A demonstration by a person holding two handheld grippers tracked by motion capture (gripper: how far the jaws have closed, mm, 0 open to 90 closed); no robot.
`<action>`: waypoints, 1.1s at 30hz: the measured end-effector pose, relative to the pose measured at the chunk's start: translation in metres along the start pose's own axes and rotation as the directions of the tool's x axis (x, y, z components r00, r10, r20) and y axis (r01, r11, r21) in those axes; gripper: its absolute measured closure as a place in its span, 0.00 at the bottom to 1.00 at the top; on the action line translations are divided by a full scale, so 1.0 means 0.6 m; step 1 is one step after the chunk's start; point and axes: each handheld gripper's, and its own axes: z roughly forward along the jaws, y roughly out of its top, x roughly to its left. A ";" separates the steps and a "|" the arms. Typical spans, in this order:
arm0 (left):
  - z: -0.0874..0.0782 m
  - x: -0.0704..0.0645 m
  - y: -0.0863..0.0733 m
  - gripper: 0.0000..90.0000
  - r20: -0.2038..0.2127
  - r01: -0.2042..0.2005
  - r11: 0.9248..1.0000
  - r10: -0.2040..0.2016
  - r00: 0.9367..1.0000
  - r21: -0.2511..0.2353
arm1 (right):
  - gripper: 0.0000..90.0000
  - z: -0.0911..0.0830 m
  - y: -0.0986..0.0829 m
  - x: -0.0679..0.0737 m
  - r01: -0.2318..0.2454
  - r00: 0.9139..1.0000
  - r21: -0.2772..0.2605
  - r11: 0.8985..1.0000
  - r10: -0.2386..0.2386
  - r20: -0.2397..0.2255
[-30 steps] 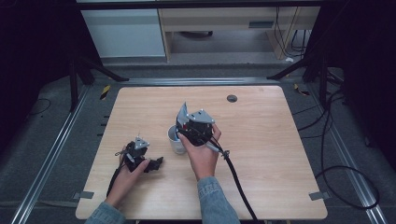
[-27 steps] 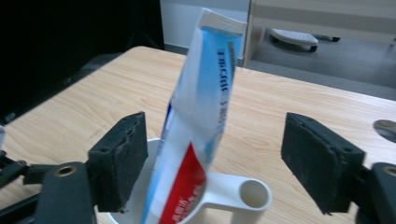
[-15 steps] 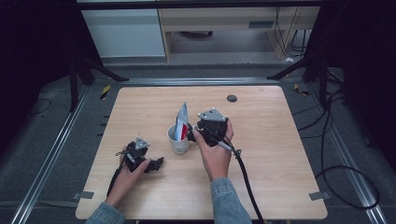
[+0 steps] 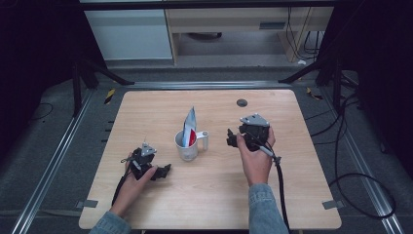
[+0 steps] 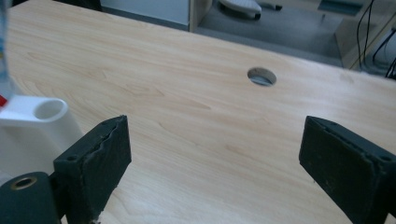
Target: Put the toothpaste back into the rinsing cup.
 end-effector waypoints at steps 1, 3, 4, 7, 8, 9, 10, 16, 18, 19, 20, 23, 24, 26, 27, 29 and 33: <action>0.000 0.000 0.000 0.00 -0.001 0.000 1.000 0.000 1.000 0.000 | 0.10 0.000 -0.006 -0.011 -0.014 1.000 0.010 1.000 0.014 -0.002; 0.000 0.000 0.000 0.00 0.001 0.000 1.000 0.000 1.000 0.000 | 0.10 0.001 -0.018 -0.025 -0.021 1.000 0.031 0.999 0.020 0.012; 0.000 0.000 0.000 0.00 0.000 0.000 1.000 0.000 1.000 0.000 | 0.10 0.002 -0.024 -0.032 -0.024 1.000 0.045 0.999 0.023 0.018; 0.000 0.000 0.000 0.00 0.001 0.000 1.000 0.000 1.000 0.000 | 0.10 0.003 -0.042 -0.047 -0.025 0.999 0.074 0.997 0.024 0.025; 0.000 0.000 0.000 0.00 0.000 0.000 1.000 0.000 1.000 0.000 | 0.10 0.003 -0.047 -0.051 -0.027 0.999 0.082 0.996 0.025 0.026; 0.000 0.000 0.000 0.00 0.000 0.000 1.000 0.000 1.000 0.000 | 0.10 0.003 -0.051 -0.054 -0.028 0.999 0.092 0.995 0.026 0.024; 0.000 0.000 0.000 0.00 -0.001 0.000 1.000 0.000 1.000 0.000 | 0.10 0.004 -0.056 -0.057 -0.027 0.999 0.101 0.995 0.024 0.026; 0.000 0.000 0.000 0.00 -0.001 0.000 1.000 0.000 1.000 0.000 | 0.11 0.008 -0.086 -0.075 -0.026 0.999 0.150 0.988 0.022 0.028; 0.000 0.000 0.000 0.00 -0.001 0.000 1.000 0.000 1.000 0.000 | 0.11 0.008 -0.096 -0.080 -0.023 0.999 0.166 0.986 0.017 0.034; 0.000 0.000 0.000 0.00 -0.001 0.000 1.000 0.000 1.000 -0.001 | 0.11 0.008 -0.102 -0.084 -0.026 0.999 0.173 0.985 0.022 0.028; 0.000 0.000 0.000 0.00 0.000 0.000 1.000 0.000 1.000 -0.001 | 0.11 0.008 -0.104 -0.085 -0.028 0.999 0.173 0.984 0.023 0.028; 0.000 0.000 0.000 0.00 0.000 0.000 1.000 0.000 1.000 0.000 | 0.11 0.007 -0.117 -0.095 -0.041 0.999 0.187 0.981 0.038 0.024; 0.000 0.000 0.000 0.00 -0.001 0.000 1.000 0.000 1.000 -0.001 | 0.11 0.007 -0.120 -0.098 -0.058 0.998 0.192 0.980 0.054 0.025; 0.000 0.000 0.000 0.00 0.000 0.000 1.000 0.000 1.000 0.000 | 0.11 0.009 -0.132 -0.109 -0.088 0.996 0.200 0.976 0.082 0.035; 0.000 0.000 0.000 0.00 0.000 -0.001 1.000 0.001 1.000 0.000 | 0.11 0.010 -0.134 -0.111 -0.097 0.995 0.201 0.975 0.091 0.036; 0.000 0.000 0.000 0.00 0.000 -0.001 1.000 0.001 1.000 0.000 | 0.11 0.013 -0.143 -0.116 -0.113 0.993 0.219 0.969 0.105 0.050; 0.000 -0.001 0.000 0.00 0.001 0.002 1.000 -0.002 1.000 -0.002 | 0.11 0.022 -0.161 -0.125 -0.139 0.990 0.244 0.960 0.127 0.064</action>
